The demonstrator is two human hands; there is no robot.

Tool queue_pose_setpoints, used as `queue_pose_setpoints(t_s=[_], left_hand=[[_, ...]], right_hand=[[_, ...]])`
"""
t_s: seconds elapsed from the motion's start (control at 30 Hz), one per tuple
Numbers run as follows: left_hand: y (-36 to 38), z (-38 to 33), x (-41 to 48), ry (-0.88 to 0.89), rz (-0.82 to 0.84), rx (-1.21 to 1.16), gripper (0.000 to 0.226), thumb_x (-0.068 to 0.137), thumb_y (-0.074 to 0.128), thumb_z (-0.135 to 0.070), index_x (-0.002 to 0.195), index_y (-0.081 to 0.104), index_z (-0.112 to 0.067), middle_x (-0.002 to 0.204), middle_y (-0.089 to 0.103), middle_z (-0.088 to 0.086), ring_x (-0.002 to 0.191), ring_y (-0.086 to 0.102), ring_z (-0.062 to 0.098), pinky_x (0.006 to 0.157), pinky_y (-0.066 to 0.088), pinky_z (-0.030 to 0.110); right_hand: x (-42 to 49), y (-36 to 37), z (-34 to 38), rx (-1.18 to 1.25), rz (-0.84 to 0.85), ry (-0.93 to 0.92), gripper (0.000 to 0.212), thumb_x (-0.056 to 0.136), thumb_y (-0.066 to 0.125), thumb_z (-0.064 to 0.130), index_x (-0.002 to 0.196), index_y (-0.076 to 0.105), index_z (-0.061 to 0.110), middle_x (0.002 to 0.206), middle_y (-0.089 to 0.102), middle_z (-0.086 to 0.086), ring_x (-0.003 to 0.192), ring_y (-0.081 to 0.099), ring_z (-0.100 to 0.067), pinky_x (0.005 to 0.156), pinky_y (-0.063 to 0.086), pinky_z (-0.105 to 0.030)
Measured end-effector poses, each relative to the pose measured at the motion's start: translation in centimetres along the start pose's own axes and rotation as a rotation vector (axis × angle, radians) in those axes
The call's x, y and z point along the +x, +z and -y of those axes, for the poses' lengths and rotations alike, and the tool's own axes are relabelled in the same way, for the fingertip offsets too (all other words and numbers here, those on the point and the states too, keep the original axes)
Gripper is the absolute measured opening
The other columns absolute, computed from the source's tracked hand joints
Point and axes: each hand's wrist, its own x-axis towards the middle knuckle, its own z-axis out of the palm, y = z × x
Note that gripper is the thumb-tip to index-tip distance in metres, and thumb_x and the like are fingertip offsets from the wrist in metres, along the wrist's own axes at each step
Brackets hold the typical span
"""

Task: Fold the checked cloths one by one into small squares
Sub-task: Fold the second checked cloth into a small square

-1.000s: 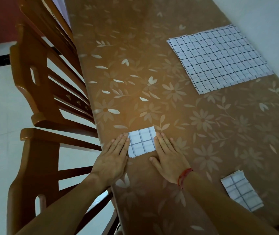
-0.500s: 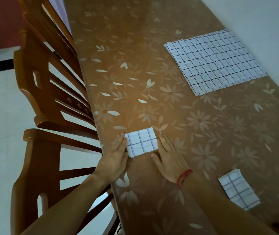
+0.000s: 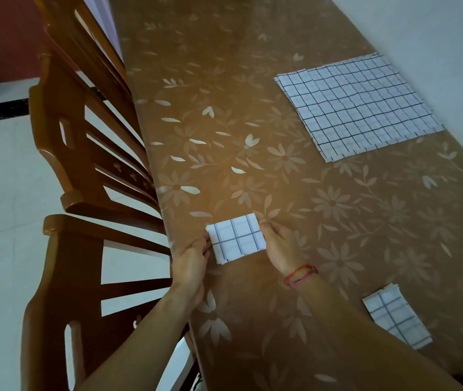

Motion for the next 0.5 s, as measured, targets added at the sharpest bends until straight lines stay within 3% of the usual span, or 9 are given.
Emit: queue_pose_setpoints(t_s=[0.13, 0.33, 0.5], left_hand=[[0.0, 0.2, -0.1, -0.004, 0.005, -0.009, 0.030, 0.098, 0.045, -0.007, 0.086, 0.067, -0.023, 0.101, 0.070, -0.001, 0.103, 0.064, 0.014, 0.098, 0.047, 0.031], [-0.2, 0.6, 0.5, 0.004, -0.002, 0.017, 0.031, 0.097, 0.049, -0.011, 0.084, 0.072, -0.026, 0.104, 0.072, 0.000, 0.105, 0.065, 0.013, 0.096, 0.050, 0.032], [-0.2, 1.0, 0.9, 0.017, -0.007, 0.050, 0.028, 0.098, 0.050, -0.015, 0.086, 0.071, -0.028, 0.103, 0.072, -0.002, 0.104, 0.065, 0.013, 0.089, 0.050, 0.029]], right_hand=[[0.1, -0.2, 0.7, 0.024, -0.007, -0.001, 0.032, 0.101, 0.040, 0.039, 0.113, 0.068, 0.029, 0.102, 0.069, 0.015, 0.097, 0.061, 0.001, 0.080, 0.044, -0.017], [0.1, 0.2, -0.1, 0.026, -0.028, 0.008, 0.035, 0.099, 0.039, 0.045, 0.112, 0.069, 0.031, 0.099, 0.071, 0.012, 0.098, 0.064, -0.005, 0.092, 0.050, -0.032], [0.0, 0.3, -0.1, 0.019, -0.024, 0.007, 0.030, 0.098, 0.039, 0.046, 0.106, 0.067, 0.042, 0.100, 0.071, 0.014, 0.099, 0.063, -0.004, 0.093, 0.049, -0.032]])
